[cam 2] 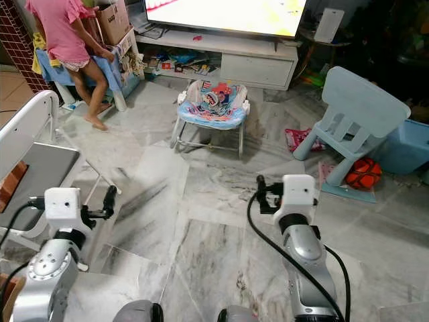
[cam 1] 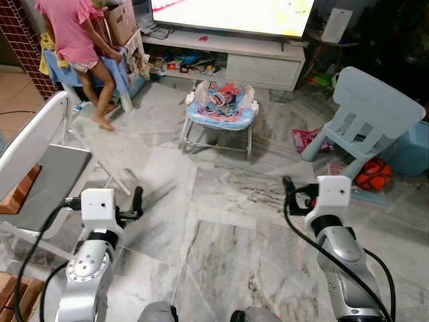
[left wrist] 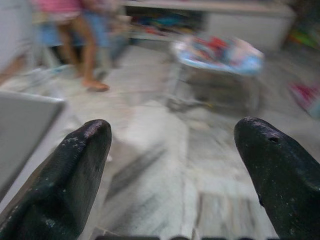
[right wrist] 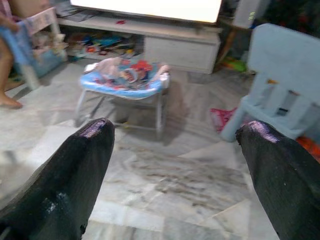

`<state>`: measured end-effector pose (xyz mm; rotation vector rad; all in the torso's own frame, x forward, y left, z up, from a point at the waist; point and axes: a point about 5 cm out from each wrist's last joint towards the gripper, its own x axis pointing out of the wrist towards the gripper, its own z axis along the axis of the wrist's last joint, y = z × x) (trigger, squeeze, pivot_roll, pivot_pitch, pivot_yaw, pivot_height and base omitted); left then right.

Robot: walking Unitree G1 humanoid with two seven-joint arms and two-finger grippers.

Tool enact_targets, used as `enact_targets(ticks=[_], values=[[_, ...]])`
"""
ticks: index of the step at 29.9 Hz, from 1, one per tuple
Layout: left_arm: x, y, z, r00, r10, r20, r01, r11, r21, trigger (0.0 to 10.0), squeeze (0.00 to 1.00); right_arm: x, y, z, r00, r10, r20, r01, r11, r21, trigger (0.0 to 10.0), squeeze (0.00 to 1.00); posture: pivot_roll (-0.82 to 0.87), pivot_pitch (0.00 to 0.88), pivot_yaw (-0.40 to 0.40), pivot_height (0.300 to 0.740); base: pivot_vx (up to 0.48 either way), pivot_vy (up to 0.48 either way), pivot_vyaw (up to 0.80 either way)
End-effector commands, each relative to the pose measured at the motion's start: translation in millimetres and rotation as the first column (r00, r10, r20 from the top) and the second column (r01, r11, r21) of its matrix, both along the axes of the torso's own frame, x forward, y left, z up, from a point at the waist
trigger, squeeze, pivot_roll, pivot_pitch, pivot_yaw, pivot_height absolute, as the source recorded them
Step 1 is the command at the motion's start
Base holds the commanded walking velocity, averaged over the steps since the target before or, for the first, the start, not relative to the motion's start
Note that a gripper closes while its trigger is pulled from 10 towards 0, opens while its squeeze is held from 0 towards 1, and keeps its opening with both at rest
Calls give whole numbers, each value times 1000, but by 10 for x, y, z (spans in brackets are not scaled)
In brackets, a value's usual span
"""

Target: Restocking fridge

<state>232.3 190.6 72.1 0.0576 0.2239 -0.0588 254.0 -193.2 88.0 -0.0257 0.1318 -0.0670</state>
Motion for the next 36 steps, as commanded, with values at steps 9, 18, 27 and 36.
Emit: enact_targets(ticks=[9,18,27,36], values=[[146,-214,97,990,-144,15,143,989,35,10000,0,79,-91,146,995,-85,51,84,996,18,10000,584,38,67,-16,740,0,0,0],[42,-149,125,996,-52,75,44,994,101,10000,0,60,-23,141,998,-48,33,48,999,6,10000,0,38,68,-19,740,0,0,0],[42,-149,125,996,-52,75,44,994,101,10000,0,60,-23,141,998,-48,33,48,999,6,10000,0,38,68,-19,740,0,0,0],[42,-149,125,996,-52,75,44,994,101,10000,0,60,-23,141,998,-48,33,48,999,6,10000,0,38,68,-19,740,0,0,0]])
